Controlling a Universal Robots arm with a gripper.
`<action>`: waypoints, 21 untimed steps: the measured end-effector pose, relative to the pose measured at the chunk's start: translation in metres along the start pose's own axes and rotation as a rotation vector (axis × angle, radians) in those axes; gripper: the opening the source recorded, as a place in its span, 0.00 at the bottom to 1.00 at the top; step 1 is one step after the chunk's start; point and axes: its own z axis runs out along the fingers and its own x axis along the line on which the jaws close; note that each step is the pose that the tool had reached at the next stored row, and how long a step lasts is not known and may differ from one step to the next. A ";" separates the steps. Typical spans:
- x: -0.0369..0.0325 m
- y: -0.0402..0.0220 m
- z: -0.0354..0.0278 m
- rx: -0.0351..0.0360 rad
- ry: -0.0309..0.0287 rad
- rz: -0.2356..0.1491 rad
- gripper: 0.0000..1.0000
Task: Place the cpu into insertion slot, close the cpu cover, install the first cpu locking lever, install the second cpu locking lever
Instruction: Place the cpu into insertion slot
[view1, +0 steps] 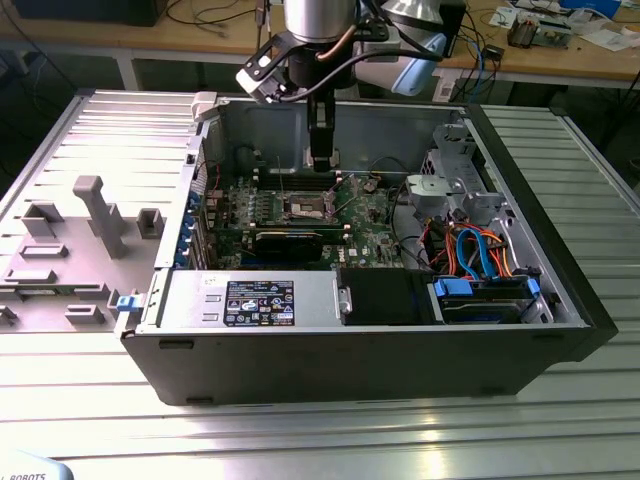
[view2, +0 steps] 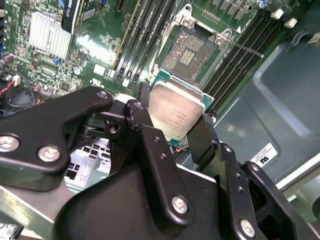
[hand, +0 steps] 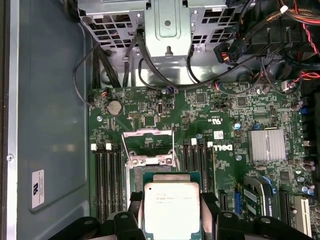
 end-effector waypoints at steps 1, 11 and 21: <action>0.0000 -0.0003 0.0007 0.0001 -0.0001 0.000 0.54; 0.0012 -0.0051 0.0086 0.0004 -0.0001 -0.001 0.54; 0.0019 -0.0109 0.0186 0.0004 -0.0001 -0.001 0.54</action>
